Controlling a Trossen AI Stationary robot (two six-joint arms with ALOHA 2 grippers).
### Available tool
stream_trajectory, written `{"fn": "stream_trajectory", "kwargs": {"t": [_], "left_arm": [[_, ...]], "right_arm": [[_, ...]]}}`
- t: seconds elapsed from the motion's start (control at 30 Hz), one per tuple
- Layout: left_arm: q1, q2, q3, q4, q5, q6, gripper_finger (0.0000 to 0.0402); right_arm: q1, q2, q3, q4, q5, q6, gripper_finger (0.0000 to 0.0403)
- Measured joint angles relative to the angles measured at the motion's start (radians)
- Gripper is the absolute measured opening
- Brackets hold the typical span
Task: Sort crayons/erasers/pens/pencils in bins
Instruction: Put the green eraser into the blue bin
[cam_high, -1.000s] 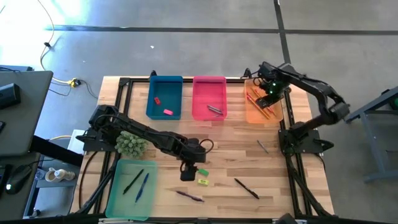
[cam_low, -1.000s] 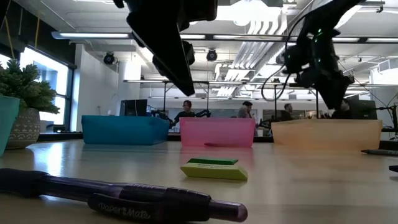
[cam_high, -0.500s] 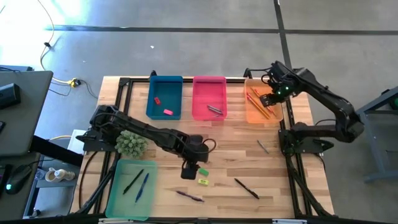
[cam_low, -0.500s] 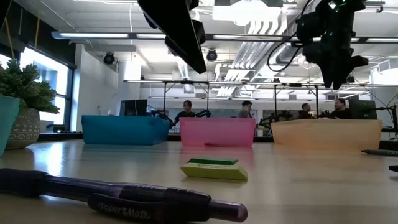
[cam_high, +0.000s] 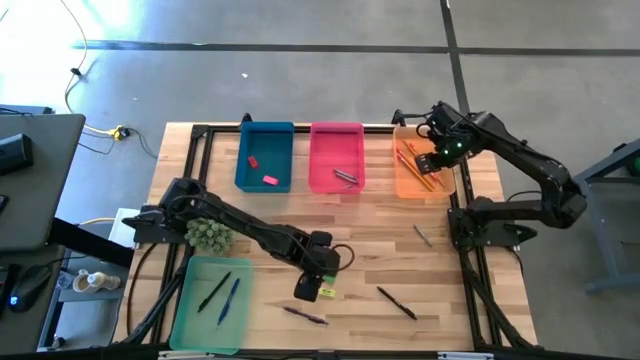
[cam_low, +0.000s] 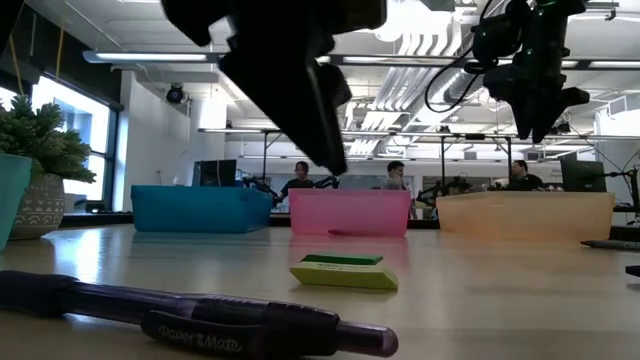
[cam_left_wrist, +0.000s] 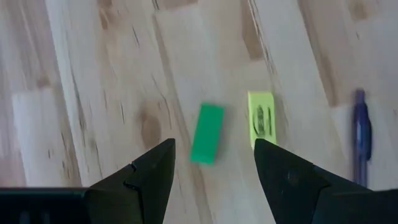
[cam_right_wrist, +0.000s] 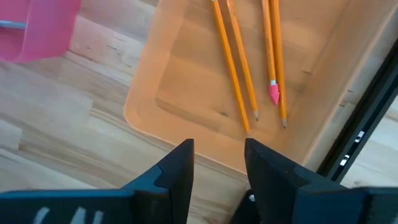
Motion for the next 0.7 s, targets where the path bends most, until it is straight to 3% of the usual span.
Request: {"fn": "stream_trajectory", "kwargs": {"t": [0.7], "left_arm": [[-0.005, 0.147, 0.002, 0.056, -0.009, 0.016, 0.0207]], "right_arm": [[0.112, 0.0, 0.0, 0.001, 0.02, 0.016, 0.0134]]}}
